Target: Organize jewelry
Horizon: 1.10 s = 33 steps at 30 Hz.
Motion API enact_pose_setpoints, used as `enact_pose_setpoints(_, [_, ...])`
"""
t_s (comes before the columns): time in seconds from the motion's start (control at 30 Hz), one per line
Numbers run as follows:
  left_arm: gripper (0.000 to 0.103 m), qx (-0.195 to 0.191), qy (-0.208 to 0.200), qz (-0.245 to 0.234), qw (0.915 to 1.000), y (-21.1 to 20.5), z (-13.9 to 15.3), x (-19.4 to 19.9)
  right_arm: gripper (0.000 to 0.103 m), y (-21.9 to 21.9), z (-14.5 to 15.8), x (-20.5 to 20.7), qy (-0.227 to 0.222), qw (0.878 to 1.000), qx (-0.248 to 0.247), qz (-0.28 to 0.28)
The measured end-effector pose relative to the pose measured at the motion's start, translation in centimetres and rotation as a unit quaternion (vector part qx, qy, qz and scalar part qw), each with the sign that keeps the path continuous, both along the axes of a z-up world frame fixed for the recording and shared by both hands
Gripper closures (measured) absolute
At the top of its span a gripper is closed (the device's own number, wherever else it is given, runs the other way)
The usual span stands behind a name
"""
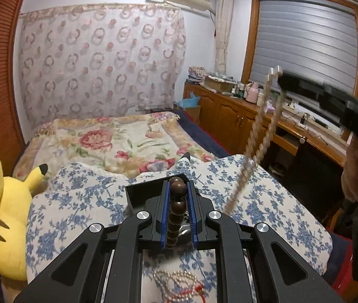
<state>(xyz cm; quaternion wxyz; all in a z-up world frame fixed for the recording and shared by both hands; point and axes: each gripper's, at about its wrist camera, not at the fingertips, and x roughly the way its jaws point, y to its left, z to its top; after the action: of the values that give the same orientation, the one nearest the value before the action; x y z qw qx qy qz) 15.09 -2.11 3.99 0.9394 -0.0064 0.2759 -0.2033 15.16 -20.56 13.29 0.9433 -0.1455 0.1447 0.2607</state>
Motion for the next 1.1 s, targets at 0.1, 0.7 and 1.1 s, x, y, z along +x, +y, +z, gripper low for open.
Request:
enact_pose_setpoints(0.1, [0.091,0.004,0.017,0.000,0.9998,-0.4,-1.2,2.1,0.095,0.4,-0.5,2.4,0.008,1.000,0.000,0.005])
enact_pose_setpoints(0.7, [0.078,0.025,0.062,0.009,0.9977,-0.4,-5.5,4.0,0.082,3.6,-13.1,9.9,0.145,0.989,-0.043,0.006])
enact_pose_setpoints(1.1, [0.069,0.033,0.086,0.019,0.9956,1.8,-8.0,-3.2,0.080,0.6,-15.9,1.7,0.170,0.985,-0.033,0.002])
